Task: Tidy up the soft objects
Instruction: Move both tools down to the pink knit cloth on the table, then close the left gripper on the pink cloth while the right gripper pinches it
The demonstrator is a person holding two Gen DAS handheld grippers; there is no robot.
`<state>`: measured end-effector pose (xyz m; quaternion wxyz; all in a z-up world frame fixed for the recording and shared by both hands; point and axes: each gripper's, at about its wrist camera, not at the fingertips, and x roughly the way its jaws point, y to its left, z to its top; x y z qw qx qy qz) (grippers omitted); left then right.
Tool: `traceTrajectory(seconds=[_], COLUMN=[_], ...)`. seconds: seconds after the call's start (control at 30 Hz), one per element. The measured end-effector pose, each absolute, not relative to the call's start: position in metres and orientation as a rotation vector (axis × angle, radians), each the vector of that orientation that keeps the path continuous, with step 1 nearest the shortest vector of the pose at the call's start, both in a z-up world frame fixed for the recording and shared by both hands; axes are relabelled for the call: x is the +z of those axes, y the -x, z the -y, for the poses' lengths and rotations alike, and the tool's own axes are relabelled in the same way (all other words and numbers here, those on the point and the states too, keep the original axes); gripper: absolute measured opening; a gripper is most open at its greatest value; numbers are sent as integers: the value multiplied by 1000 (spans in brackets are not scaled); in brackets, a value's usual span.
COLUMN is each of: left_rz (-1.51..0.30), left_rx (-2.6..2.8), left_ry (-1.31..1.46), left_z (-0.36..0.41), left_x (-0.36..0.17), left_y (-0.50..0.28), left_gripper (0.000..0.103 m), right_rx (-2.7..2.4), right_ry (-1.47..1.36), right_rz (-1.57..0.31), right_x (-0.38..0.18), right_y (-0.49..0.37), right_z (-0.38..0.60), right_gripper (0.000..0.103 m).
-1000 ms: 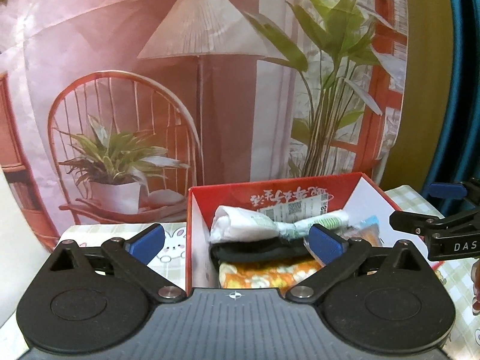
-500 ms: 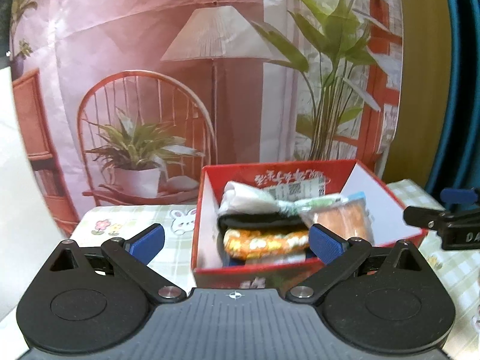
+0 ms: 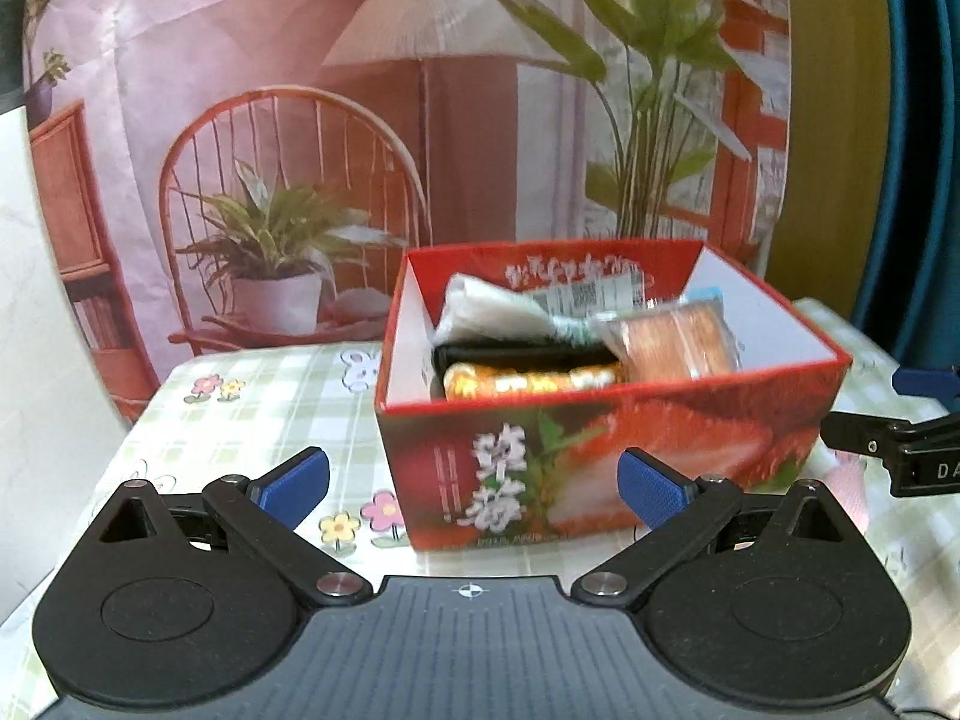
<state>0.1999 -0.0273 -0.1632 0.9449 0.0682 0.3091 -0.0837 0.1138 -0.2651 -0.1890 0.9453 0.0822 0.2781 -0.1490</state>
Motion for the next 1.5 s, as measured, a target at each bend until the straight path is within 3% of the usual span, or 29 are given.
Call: traceTrajectory(seconds=[0.5,0.83,1.2,1.27,1.33,1.5], left_rz=[-752,-833,-869,-862,-855,-841], left_rx=[-267,-340,-343,-348,-354,-371], left_ry=[-54,-4,33,38,47,62], left_z=[17,31,32,30,29,29], left_x=[-206,-232,-253,-254,-254,-253], left_y=[-197,-194,-199,-198,-198,-196], left_gripper=[102,84,84,78,65,52], right_rx=[-337,-274,-319,-319,-313,-309], right_ry=[-169,-193,-260,-275,-291,-297], right_rz=[-694,-699,-740,-739,-739,-730], right_x=[-253,-266,-288,-290,-291,-292], right_y=[-97,-104,-114,-113,-113,-112], right_z=[273,266,269,270,272,272], right_gripper=[103,103,102,102,103,101])
